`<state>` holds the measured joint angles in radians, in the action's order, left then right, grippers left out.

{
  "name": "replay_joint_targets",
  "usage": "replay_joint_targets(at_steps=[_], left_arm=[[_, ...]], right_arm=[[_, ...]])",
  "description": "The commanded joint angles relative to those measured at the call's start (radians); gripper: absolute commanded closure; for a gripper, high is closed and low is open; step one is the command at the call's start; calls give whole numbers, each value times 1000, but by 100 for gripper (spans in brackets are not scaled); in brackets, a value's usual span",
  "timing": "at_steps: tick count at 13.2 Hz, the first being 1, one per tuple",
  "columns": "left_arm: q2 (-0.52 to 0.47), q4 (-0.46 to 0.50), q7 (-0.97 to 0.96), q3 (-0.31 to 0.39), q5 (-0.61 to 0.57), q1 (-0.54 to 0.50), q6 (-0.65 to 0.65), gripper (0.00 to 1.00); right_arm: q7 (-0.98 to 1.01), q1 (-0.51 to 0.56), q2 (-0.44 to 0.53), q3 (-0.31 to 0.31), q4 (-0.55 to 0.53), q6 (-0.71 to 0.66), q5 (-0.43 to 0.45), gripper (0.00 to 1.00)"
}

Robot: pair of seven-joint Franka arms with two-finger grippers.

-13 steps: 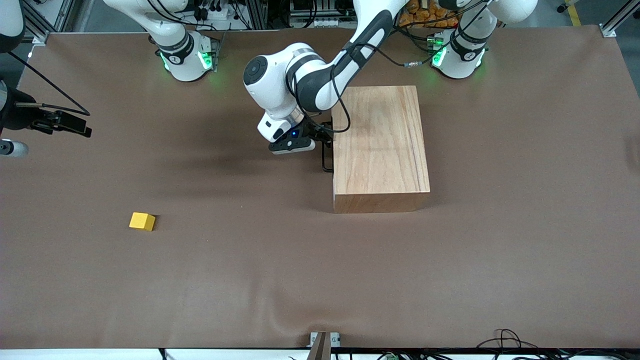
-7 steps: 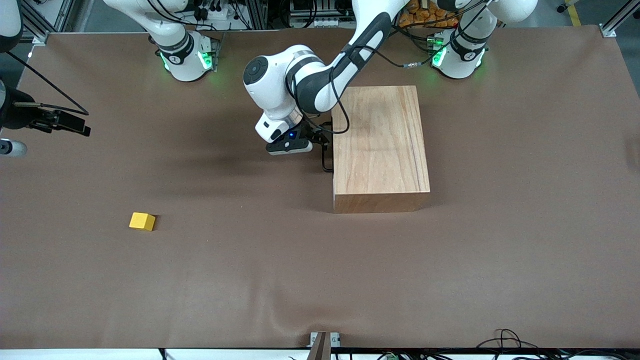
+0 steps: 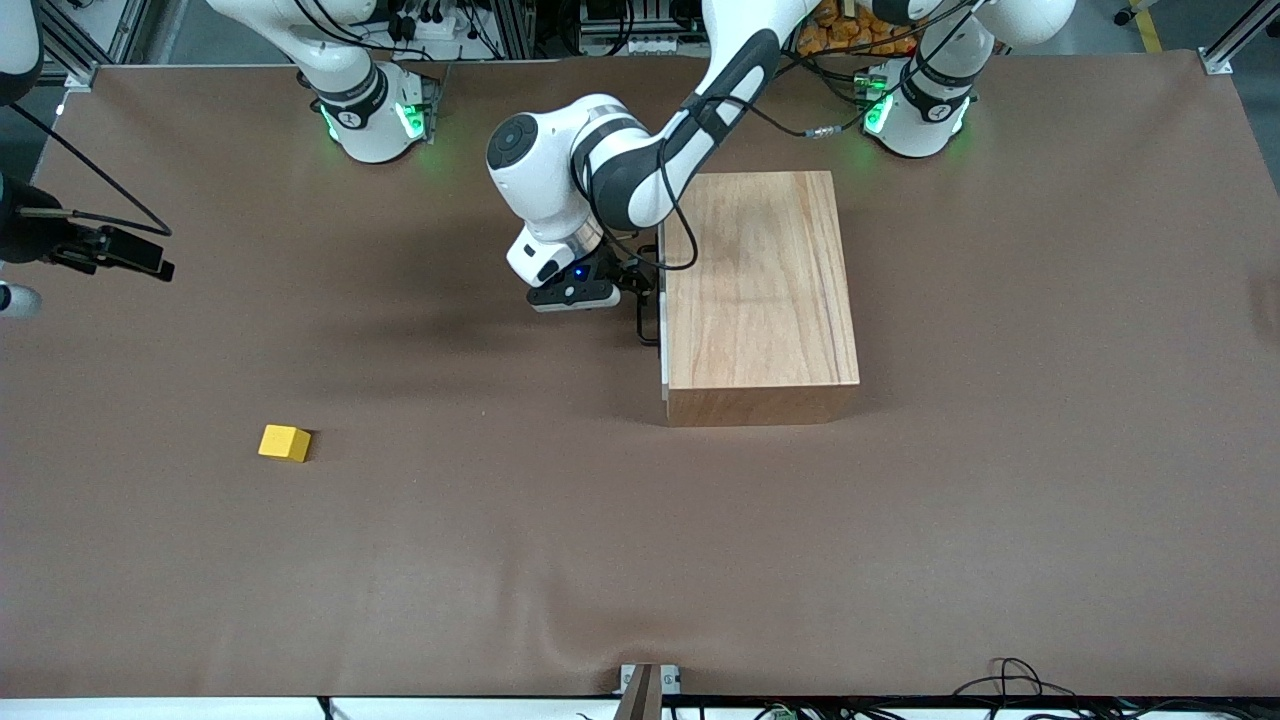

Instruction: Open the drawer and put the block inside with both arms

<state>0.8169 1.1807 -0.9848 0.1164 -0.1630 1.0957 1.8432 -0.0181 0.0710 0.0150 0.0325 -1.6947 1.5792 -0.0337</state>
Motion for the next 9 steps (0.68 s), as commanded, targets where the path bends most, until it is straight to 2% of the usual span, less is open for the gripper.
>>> replay_joint_targets(at_steps=[1,9], left_arm=[[14,-18,9,-1,20,1,53,0],[18,-19,11,-20,34,0,188,0]], right_arm=[[-2,3,6,-10,-2,19,20,0],[0,6,6,-11,-2,21,20,0]])
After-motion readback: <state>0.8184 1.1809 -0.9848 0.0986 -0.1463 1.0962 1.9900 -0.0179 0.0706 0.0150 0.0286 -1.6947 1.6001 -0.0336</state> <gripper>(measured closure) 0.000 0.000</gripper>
